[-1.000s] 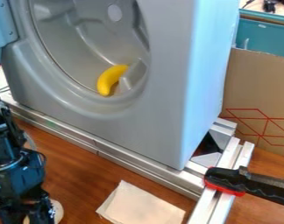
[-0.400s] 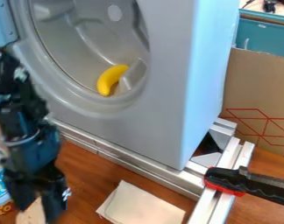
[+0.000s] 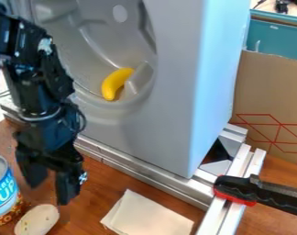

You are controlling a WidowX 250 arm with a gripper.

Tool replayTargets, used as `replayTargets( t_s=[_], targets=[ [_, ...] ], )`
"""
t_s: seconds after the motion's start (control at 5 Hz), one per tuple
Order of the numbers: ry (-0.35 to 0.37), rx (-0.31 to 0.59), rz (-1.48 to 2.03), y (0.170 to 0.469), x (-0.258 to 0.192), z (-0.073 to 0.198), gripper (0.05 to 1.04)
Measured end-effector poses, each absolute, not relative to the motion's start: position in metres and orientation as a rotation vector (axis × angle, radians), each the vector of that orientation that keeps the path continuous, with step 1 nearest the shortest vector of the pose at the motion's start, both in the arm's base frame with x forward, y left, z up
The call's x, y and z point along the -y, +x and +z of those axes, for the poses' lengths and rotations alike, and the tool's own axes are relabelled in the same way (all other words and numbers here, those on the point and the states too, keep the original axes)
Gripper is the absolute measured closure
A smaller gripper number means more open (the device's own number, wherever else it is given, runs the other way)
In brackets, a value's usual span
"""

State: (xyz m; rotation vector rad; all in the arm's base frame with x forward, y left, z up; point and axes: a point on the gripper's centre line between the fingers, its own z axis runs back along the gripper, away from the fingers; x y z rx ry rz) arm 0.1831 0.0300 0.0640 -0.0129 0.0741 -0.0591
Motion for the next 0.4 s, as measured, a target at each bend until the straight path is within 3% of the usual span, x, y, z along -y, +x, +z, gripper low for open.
replayTargets(
  t_s=[0.4],
  targets=[
    [0.015, -0.047, -0.106, 0.1857, -0.0345, 0.0677, 0.083]
  ],
)
